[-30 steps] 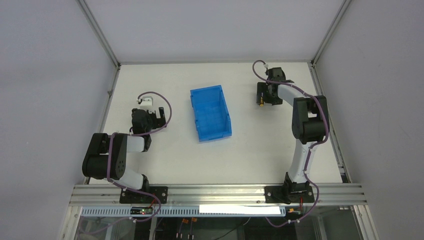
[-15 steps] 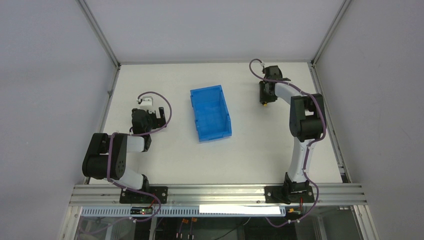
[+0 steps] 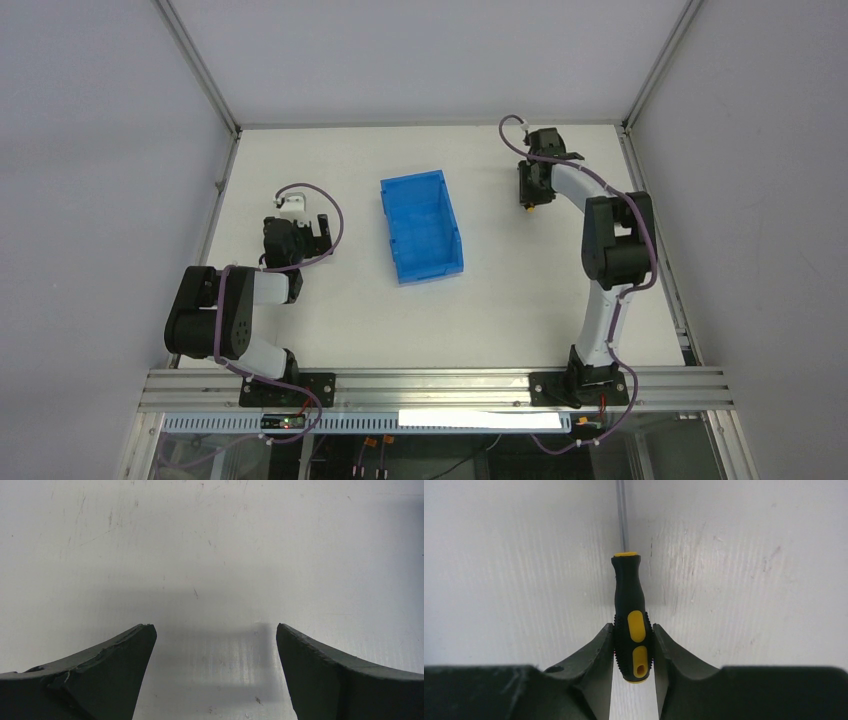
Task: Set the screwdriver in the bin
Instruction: Pick up the screwdriver from the center of the board, then place the screwdriver in the bin.
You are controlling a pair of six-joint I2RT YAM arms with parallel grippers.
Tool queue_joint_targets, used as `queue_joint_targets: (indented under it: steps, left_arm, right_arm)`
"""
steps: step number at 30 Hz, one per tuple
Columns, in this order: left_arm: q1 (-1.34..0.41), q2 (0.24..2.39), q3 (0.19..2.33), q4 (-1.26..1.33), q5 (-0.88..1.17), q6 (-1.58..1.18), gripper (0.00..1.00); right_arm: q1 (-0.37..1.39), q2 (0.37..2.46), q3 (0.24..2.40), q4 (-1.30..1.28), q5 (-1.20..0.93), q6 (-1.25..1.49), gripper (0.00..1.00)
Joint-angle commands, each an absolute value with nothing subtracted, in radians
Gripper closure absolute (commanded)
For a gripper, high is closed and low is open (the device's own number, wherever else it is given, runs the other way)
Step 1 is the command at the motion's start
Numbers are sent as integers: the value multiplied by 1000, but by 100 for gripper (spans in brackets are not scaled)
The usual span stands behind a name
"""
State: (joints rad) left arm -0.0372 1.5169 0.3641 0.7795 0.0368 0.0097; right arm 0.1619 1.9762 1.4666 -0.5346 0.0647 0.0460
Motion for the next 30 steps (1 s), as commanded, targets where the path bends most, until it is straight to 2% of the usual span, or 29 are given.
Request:
queue_joint_targets:
  steps: [1,19,30]
  left_arm:
    - [-29,1506,380,810,58,3,0]
    - [-29,1507,380,810,59,3,0]
    - [-29,1506,380,810,58,3,0]
  right_arm:
    - [169,1792,1534,-579,62,44,84]
    - [172,1521,1838,-856,34,46,87]
    - [224,1476,1848,-885,13,95,91]
